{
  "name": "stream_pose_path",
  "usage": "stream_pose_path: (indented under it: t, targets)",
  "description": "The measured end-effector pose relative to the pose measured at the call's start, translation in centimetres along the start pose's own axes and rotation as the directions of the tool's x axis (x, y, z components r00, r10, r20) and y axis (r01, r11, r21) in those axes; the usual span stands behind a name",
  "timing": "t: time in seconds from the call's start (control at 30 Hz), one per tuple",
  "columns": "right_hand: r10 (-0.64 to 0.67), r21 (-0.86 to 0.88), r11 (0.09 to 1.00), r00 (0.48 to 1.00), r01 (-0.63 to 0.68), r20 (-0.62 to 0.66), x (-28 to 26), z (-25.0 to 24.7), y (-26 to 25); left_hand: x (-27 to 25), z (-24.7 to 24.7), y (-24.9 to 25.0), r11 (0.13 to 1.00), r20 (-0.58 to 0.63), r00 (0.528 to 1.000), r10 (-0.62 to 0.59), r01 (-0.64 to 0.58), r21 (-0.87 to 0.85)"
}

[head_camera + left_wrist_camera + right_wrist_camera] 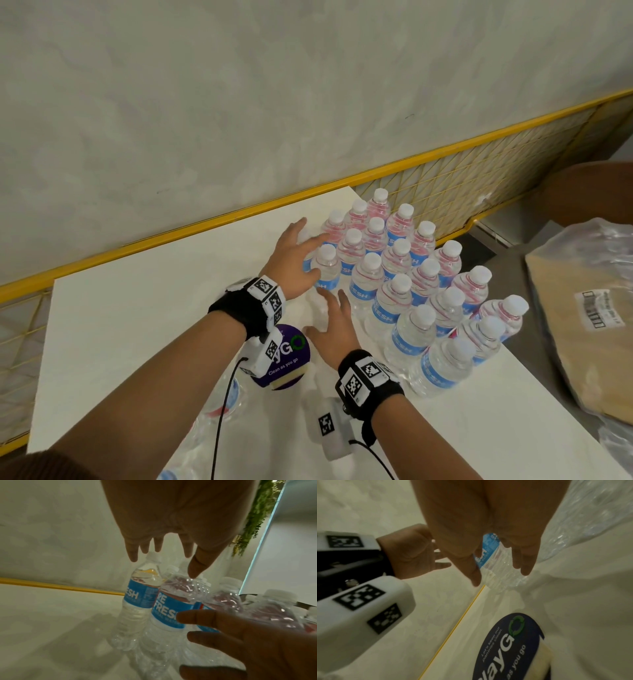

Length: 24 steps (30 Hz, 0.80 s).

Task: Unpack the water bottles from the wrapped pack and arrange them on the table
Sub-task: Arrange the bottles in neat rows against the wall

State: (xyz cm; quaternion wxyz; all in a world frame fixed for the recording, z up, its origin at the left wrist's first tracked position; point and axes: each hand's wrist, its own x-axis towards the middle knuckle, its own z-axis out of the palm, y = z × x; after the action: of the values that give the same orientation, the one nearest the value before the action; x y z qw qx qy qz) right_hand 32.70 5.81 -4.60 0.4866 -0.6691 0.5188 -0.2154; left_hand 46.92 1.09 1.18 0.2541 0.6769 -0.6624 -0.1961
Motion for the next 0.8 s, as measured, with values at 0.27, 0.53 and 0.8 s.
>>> stream_pose_path:
  t: [0.27,0.53,0.8]
  targets:
    - [-0.194,0.005,0.979,0.933,0.205,-0.302,1.6,-1.8,-4.4,0.9,-0.2,0.3,0.984,-0.057,0.996,-0.068,0.057,-0.171]
    - [-0.077,-0.144,0.989,0.961,0.039,-0.267,4.4,-3.6,-6.3,0.7,-1.0,0.0,0.964,-0.052,0.979,-0.199,0.186,-0.189]
    - [-0.06,-0.169,0.986,0.95,0.007,-0.307,4.8,-3.2,-6.6,0.9,-0.3,-0.2,0.944,0.006,0.966,-0.259,0.254,-0.209]
